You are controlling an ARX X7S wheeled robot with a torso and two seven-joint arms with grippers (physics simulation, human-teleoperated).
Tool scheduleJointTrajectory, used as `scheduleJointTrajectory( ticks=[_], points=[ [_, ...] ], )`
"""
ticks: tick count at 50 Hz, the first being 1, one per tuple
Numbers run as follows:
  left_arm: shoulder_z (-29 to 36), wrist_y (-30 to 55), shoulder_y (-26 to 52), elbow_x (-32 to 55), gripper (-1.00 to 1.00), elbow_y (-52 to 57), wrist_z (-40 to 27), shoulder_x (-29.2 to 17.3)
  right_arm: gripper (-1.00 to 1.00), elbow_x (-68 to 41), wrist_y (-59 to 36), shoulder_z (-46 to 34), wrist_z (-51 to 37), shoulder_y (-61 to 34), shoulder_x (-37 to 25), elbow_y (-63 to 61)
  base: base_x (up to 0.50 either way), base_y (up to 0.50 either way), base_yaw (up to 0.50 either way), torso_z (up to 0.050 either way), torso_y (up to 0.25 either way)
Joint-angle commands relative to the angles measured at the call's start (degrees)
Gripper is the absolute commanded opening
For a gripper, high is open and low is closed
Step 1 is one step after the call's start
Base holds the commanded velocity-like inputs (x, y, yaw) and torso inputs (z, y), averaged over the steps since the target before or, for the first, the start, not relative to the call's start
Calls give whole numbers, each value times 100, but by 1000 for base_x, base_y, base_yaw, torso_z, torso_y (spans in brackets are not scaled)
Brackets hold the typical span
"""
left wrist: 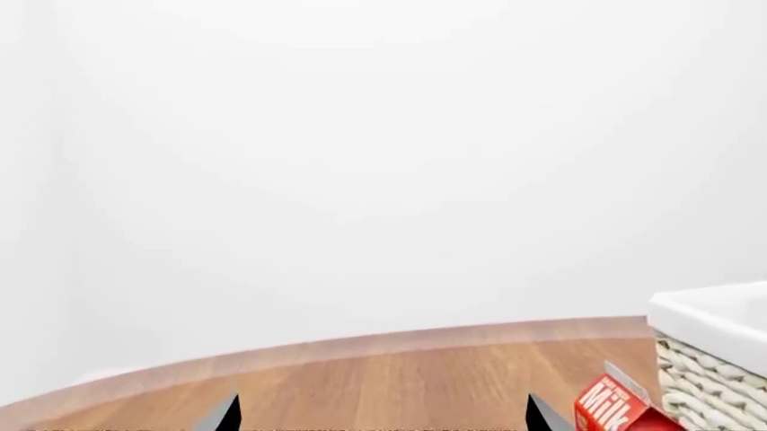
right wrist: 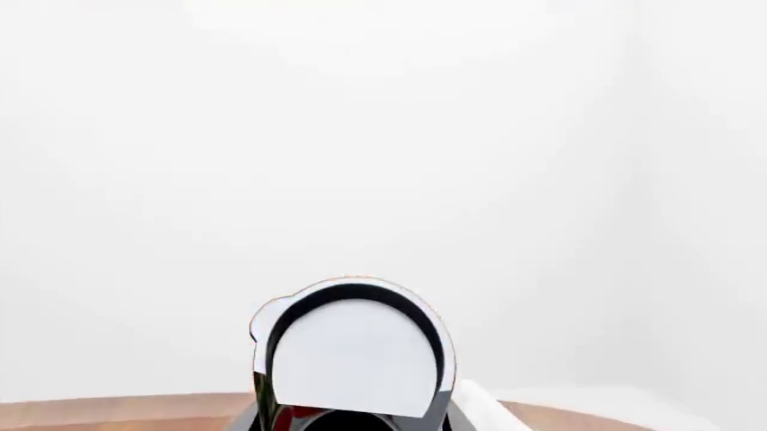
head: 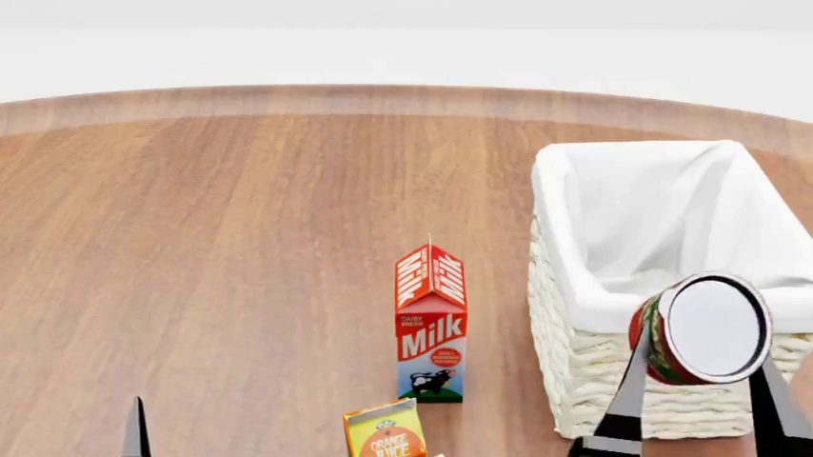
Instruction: Pick up the tomato sauce, and put it in the basket.
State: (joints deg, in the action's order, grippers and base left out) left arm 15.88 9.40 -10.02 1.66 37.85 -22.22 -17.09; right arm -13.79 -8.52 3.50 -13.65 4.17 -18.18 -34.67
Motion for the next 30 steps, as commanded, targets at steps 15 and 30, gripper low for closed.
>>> scheduleJointTrajectory(
  ticks=[15,30],
  points=[
    [23,7,77,66,100,-96,-82,-52,-100,24,-1182,-475,98,-3520,-115,2097,0,0,0,0,0],
    [59,-26,115,90,100,-176,-119,-76,-100,357,-861,-945,354,-5581,210,5299,0,0,0,0,0]
  ],
)
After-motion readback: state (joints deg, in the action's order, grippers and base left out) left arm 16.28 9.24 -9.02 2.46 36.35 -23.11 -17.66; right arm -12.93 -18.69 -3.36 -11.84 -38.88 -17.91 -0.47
